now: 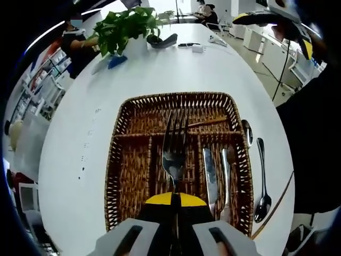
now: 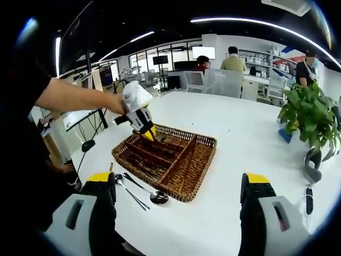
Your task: Arrange the knives, forks, and spoons in their matching storage slots by inserting each utensil handle-first until every utensil is classified and aligned in the correct compartment
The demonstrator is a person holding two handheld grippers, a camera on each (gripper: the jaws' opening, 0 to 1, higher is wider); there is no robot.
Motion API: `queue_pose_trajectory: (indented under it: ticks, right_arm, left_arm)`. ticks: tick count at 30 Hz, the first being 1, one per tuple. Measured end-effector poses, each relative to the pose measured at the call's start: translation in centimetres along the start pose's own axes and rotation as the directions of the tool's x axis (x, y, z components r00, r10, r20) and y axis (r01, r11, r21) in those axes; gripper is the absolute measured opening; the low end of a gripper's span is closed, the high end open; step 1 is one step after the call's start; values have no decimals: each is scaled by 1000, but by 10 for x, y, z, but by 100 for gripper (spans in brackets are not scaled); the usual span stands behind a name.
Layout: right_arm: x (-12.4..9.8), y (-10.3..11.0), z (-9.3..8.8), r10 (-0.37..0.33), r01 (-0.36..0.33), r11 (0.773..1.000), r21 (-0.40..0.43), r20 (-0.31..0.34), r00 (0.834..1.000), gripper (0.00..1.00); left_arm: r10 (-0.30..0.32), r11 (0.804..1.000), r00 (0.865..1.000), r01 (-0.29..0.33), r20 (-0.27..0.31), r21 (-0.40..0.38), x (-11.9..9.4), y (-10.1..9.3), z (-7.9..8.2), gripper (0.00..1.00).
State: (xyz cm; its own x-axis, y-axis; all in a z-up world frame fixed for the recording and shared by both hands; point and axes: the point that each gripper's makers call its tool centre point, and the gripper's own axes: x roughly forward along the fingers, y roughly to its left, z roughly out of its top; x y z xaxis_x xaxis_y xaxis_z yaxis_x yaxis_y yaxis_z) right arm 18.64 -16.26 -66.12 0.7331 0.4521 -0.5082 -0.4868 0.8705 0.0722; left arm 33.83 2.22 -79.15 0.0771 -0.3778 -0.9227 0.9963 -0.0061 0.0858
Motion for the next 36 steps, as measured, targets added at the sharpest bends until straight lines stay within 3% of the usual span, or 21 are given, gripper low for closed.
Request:
queue_pose_trajectory:
  ticks: [27, 36]
  right_arm:
    - [3, 3, -9, 22, -22, 1000, -2, -32, 999, 99]
    - [2, 6, -12, 29, -30, 1000, -5, -43, 999, 99]
  left_arm:
    - [-82, 992, 996, 78, -37, -95, 49, -16, -25, 0]
    - [-101, 988, 993, 94, -52, -120, 61, -12, -30, 0]
